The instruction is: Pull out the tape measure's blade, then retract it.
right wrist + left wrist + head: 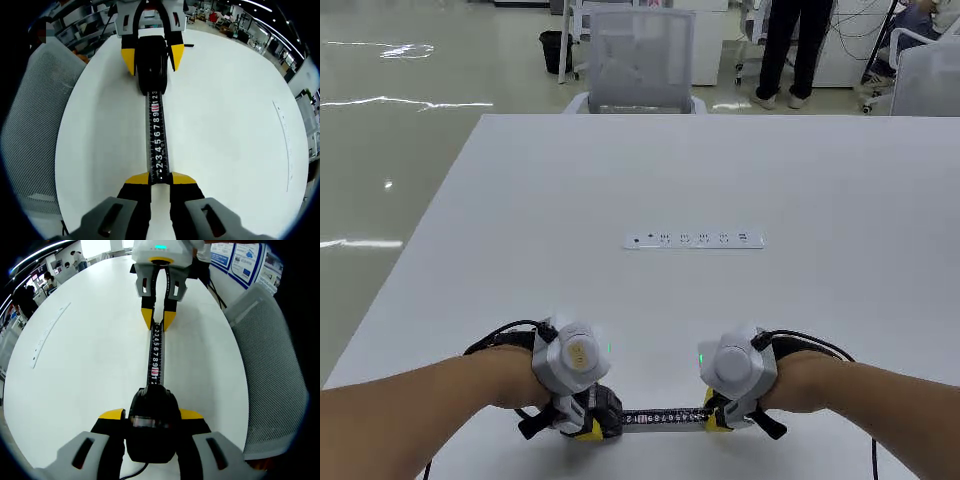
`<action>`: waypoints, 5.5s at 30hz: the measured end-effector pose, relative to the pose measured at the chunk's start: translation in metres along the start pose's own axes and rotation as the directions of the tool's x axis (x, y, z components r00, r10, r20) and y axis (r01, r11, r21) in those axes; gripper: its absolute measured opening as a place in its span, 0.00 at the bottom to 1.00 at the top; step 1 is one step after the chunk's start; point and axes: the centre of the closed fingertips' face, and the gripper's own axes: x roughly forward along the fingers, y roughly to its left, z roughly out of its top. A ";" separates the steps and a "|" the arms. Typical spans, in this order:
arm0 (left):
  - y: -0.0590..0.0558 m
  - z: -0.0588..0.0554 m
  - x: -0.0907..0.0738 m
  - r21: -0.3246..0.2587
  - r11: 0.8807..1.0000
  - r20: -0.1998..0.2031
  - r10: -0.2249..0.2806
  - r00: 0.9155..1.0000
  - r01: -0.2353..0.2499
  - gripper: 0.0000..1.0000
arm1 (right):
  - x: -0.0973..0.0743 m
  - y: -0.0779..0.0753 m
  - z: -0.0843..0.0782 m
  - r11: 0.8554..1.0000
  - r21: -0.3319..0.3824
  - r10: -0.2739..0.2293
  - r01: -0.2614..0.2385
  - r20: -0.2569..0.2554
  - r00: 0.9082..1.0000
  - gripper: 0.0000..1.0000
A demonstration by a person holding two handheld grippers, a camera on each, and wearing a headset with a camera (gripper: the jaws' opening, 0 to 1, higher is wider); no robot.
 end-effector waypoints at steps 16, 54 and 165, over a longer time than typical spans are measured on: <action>0.001 0.000 0.000 0.001 1.000 0.002 0.002 1.000 -0.002 0.35 | -0.004 0.000 -0.009 1.000 0.007 -0.006 0.006 -0.004 1.000 0.12; 0.000 0.001 0.001 -0.006 1.000 0.005 -0.001 1.000 0.001 0.35 | -0.013 -0.001 -0.029 1.000 0.009 -0.004 0.004 -0.025 1.000 0.12; 0.000 0.001 0.001 -0.020 1.000 0.011 0.002 1.000 -0.002 0.36 | -0.031 -0.003 -0.073 0.999 0.034 0.001 0.002 -0.078 0.997 0.12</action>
